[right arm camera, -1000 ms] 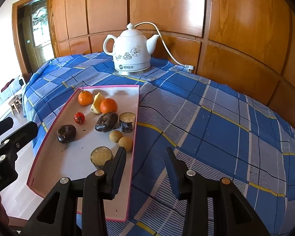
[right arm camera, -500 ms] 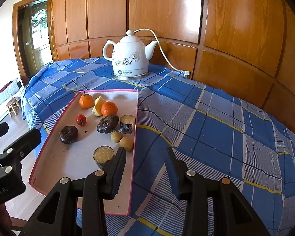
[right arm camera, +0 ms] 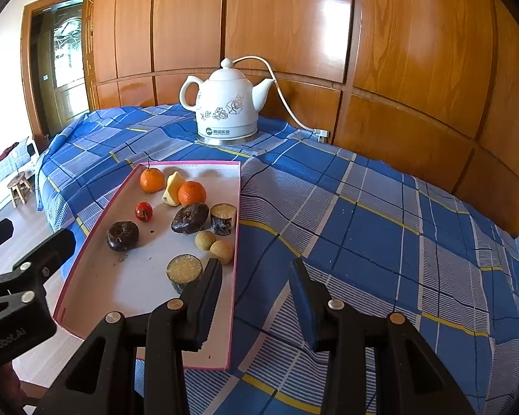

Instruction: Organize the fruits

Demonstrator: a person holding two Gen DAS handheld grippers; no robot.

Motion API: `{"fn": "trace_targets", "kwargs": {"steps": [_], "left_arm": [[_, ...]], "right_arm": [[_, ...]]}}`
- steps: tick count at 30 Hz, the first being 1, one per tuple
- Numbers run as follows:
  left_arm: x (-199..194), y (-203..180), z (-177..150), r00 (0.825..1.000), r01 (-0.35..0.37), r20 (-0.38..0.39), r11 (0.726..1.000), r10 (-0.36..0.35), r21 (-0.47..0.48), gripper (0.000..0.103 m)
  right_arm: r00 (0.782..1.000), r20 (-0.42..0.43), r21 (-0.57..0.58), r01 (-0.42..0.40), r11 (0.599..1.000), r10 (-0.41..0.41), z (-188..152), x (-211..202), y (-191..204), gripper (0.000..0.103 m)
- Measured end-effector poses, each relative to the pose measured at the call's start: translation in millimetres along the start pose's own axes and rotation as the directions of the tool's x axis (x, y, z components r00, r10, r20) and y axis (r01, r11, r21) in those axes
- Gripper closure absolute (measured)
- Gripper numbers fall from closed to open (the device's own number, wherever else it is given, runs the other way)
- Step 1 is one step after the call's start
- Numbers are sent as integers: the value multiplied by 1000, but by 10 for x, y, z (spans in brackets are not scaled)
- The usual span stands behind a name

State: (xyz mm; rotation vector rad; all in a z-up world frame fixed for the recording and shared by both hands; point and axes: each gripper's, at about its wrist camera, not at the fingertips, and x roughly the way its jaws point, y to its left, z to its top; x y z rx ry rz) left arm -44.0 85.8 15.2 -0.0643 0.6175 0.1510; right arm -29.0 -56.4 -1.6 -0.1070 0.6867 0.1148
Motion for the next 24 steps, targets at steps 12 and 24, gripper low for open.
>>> {"fn": "trace_targets", "kwargs": {"steps": [12,24], "left_arm": [[-122,27,-50,997,-33,62,999,34,-22,0],[-160,60,-50,997,-20,77,999,23,-36,0]], "right_arm": [[1000,18,4,3,1000,-3,-12,-72,5,62],[999,32,-4,-1,1000,1,-13,-116,29,62]]}}
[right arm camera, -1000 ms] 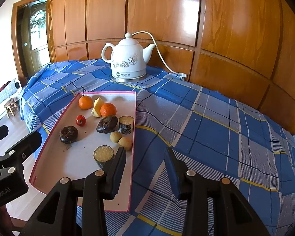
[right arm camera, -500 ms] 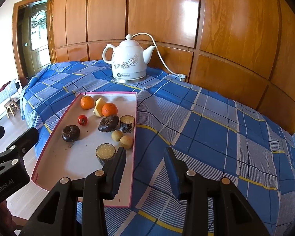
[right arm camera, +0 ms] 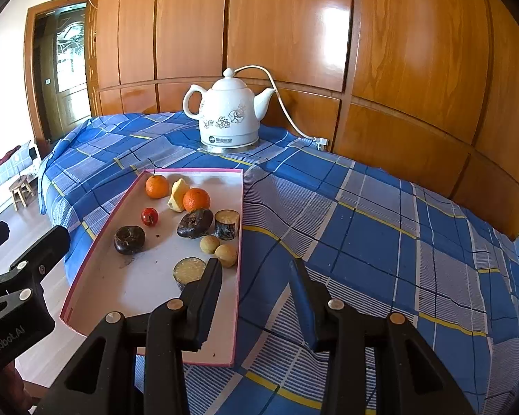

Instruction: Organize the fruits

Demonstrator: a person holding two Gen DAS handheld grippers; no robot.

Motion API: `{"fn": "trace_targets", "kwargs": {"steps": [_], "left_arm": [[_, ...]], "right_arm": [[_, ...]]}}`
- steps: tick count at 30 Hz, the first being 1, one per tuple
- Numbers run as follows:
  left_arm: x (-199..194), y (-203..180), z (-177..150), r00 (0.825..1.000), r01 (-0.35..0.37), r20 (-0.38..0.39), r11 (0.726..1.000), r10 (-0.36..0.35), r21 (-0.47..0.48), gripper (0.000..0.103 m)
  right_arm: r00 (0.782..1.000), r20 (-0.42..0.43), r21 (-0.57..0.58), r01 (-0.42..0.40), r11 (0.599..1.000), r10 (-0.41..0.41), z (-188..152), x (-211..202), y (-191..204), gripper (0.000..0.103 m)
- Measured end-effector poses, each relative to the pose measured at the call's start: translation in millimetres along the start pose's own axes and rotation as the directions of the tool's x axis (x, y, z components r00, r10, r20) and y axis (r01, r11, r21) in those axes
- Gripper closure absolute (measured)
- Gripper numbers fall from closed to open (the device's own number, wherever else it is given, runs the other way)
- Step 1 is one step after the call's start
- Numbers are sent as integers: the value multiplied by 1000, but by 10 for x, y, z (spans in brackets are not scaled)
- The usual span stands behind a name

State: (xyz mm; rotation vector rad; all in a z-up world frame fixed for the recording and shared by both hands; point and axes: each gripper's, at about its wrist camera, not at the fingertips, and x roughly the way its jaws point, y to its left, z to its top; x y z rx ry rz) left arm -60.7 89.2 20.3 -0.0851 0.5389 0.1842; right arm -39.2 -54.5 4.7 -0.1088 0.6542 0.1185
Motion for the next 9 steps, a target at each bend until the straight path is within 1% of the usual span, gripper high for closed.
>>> {"fn": "trace_targets", "kwargs": {"steps": [9], "left_arm": [[50,29,-17,1000,6,-25,1000,-7,-14,1]], "right_arm": [[1000,-9,-7,-5,1000,5,-5,28,12,62]]}}
